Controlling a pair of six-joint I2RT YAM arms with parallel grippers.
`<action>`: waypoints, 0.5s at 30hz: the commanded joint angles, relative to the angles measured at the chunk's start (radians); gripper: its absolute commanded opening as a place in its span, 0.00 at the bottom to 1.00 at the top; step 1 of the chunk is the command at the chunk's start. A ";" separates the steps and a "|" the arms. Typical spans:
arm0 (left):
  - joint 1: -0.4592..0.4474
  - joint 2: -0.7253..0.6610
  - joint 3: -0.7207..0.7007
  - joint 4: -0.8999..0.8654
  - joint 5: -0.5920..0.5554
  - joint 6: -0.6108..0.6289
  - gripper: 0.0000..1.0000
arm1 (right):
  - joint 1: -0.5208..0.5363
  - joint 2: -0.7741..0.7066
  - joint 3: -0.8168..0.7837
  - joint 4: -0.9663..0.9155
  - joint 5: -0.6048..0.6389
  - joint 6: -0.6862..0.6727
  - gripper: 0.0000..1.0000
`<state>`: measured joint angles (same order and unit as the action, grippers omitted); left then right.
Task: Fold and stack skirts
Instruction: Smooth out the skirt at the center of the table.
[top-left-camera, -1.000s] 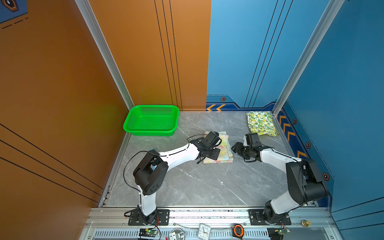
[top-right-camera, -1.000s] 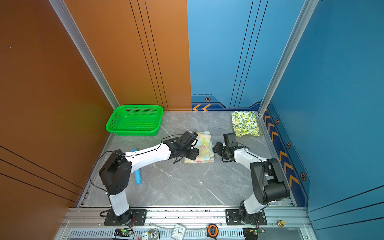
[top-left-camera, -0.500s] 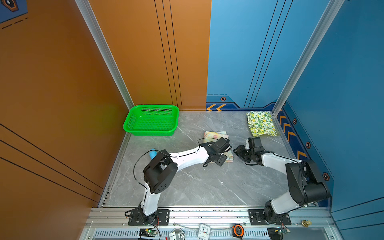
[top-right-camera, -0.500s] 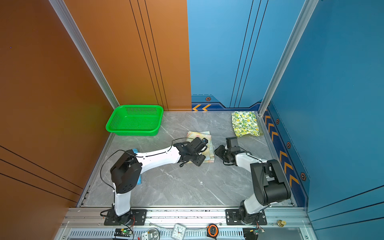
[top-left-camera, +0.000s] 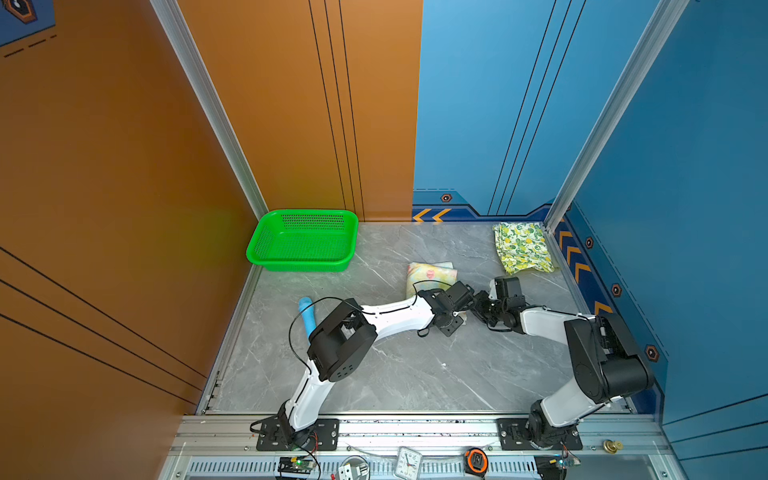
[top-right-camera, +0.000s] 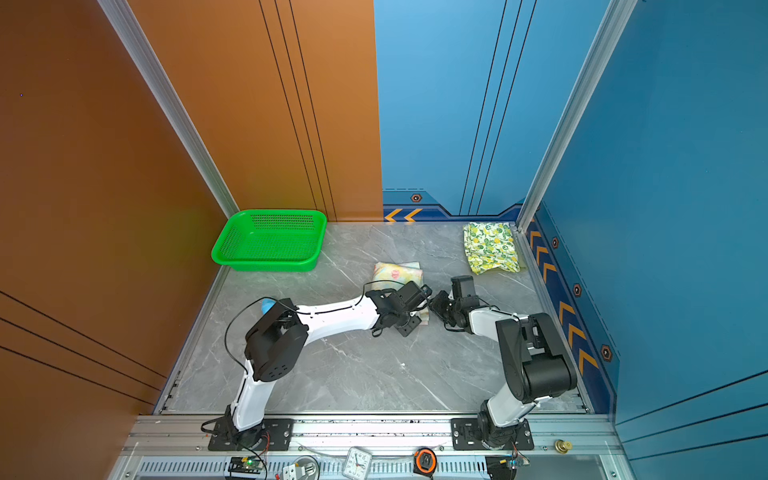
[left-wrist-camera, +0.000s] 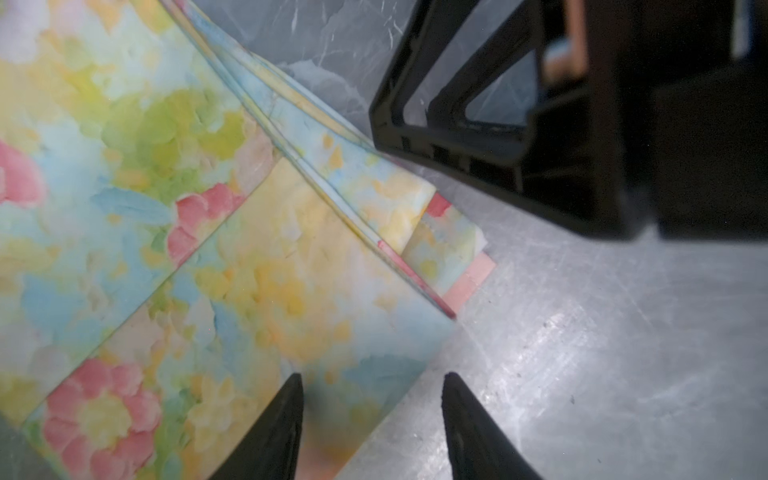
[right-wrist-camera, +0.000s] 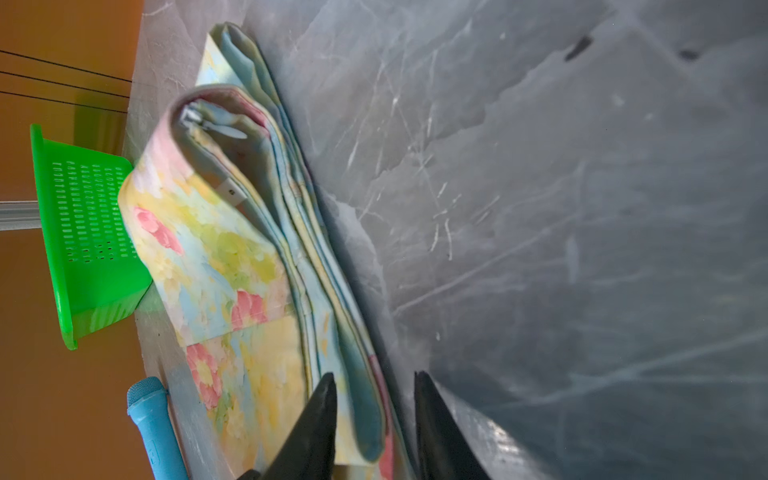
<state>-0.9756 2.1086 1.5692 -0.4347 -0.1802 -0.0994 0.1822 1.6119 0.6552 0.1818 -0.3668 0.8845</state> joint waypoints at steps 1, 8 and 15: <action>0.008 0.015 0.021 0.005 -0.024 0.006 0.39 | 0.008 0.027 -0.021 0.068 -0.018 0.038 0.30; 0.027 -0.016 -0.018 0.064 -0.008 -0.037 0.11 | 0.023 0.076 -0.054 0.192 -0.043 0.115 0.19; 0.042 -0.056 -0.054 0.119 -0.001 -0.080 0.00 | 0.033 0.098 -0.097 0.288 -0.047 0.176 0.07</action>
<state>-0.9447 2.1056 1.5349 -0.3511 -0.1818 -0.1493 0.2050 1.6886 0.5838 0.4210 -0.3981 1.0195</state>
